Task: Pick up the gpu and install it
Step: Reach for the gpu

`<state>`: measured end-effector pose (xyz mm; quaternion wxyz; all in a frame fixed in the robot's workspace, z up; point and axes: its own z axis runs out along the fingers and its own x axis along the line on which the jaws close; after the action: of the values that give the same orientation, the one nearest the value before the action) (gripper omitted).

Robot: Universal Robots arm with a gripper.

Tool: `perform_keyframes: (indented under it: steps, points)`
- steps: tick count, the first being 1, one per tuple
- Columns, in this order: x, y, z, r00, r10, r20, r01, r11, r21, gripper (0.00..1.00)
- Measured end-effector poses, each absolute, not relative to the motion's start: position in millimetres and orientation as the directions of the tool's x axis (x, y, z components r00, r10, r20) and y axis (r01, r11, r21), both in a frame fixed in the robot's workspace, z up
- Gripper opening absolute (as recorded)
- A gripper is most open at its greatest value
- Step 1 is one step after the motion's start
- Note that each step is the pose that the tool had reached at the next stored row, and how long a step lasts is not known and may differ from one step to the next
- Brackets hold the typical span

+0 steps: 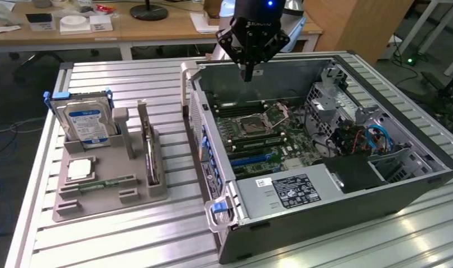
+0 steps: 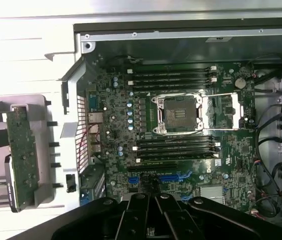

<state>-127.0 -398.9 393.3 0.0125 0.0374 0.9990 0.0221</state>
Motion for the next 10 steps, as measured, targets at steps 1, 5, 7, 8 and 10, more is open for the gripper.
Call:
perform_keyframes:
  steps: [1,5,7,8,10]
  points:
    - [-129.4,-398.9,393.3,-0.997,0.075,-0.023,0.074,0.996,0.045,0.10]
    - [-140.1,-398.9,393.3,-0.997,0.075,-0.023,0.074,0.996,0.045,0.10]
    - [-146.2,-398.9,393.3,-0.997,0.075,-0.023,0.074,0.996,0.045,0.10]
    - [-150.3,-398.9,393.3,-0.997,0.075,-0.023,0.074,0.996,0.045,0.10]
    - [-157.3,-398.9,393.3,-0.997,0.075,-0.023,0.074,0.996,0.045,0.10]
